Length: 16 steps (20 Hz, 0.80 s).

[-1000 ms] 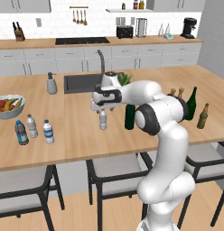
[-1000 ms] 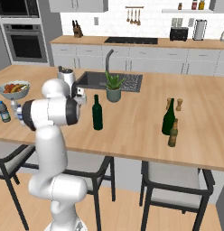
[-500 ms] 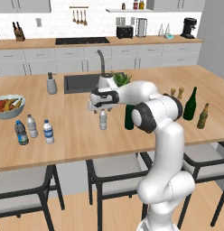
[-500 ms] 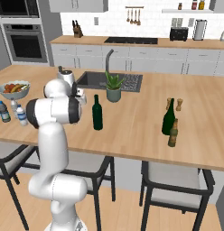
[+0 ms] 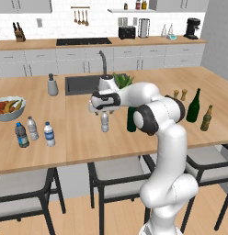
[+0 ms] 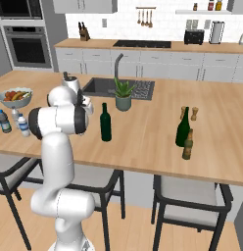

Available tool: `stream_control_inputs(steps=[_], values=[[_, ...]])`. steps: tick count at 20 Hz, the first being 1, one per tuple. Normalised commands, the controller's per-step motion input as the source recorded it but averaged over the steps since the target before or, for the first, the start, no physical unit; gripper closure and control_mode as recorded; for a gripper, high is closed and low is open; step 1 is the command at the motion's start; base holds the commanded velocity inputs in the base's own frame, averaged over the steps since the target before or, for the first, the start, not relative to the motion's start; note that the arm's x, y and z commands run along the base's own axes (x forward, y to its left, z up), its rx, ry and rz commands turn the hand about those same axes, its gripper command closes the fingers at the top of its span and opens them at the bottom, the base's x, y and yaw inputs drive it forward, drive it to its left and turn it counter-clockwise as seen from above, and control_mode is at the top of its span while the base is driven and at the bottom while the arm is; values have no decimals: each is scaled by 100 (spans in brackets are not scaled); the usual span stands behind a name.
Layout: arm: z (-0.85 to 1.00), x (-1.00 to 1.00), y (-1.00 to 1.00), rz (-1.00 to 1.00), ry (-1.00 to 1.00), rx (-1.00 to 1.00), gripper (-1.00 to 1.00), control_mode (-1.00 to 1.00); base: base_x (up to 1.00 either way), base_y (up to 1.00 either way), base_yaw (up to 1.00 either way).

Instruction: Move the plastic bottles in the middle to the plastics group, and the glass bottles in the middle to the glass group.

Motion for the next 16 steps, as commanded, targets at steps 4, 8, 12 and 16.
stream_control_inputs(steps=[4,8,12,16], values=[[-1,-8,0,-8,-4,0,-100,-100,0,0,0],[0,-9,0,-5,-2,0,-100,-100,0,0,0],[0,0,0,-4,-1,0,-100,-100,0,0,0],[-1,-1,0,-5,0,0,-100,-100,0,0,0]])
